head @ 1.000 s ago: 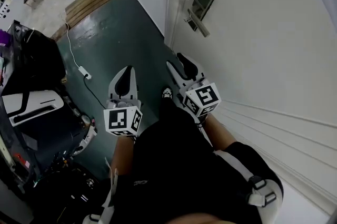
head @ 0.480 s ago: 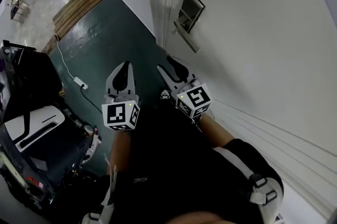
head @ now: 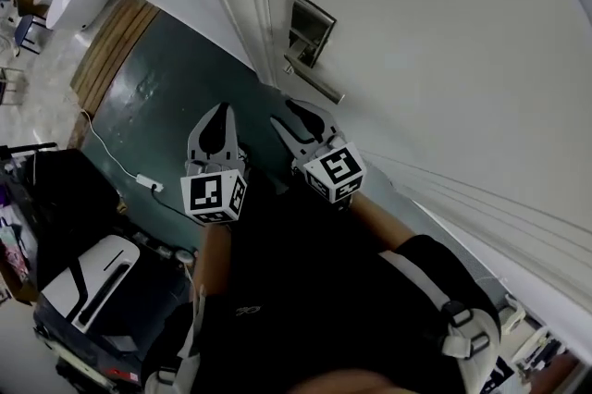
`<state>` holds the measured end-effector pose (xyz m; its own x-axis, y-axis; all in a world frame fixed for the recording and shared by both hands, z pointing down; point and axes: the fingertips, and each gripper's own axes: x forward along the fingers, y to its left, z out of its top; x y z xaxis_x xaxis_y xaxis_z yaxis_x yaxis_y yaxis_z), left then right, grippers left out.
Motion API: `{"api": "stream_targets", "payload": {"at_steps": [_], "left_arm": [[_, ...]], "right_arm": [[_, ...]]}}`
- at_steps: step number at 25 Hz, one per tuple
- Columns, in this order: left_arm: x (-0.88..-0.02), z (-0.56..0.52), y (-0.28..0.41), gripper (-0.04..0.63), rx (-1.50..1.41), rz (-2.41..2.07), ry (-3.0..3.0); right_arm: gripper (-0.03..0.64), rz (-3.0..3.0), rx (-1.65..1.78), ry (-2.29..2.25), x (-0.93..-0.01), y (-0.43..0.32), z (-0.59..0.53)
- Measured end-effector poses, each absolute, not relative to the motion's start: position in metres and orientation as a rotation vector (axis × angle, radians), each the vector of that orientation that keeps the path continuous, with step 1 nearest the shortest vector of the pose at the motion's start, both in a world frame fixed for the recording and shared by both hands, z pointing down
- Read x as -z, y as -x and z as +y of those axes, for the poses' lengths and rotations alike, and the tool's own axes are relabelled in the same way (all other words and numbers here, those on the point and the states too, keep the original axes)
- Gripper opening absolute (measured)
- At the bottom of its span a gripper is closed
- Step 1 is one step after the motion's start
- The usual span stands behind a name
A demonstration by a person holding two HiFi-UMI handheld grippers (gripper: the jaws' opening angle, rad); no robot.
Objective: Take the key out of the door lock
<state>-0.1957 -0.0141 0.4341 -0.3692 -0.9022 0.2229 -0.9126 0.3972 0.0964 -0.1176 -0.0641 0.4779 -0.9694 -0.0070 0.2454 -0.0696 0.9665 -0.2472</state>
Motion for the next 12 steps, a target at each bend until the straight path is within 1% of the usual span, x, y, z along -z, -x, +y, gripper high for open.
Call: {"api": "stream_targets", "payload": {"at_steps": [8,12], "left_arm": [[-0.440,-0.059,0.228,0.026,-0.144,-2.142,-1.906],[-0.444,-0.071,0.233,0.026,-0.153,-2.026,-2.021]], "right_arm": [[0.164,-2.826,-0.515,-0.460,-0.489,0.138,-0.084],[0.145,-2.811,-0.588,-0.645,-0.489,0.141,-0.087]]}}
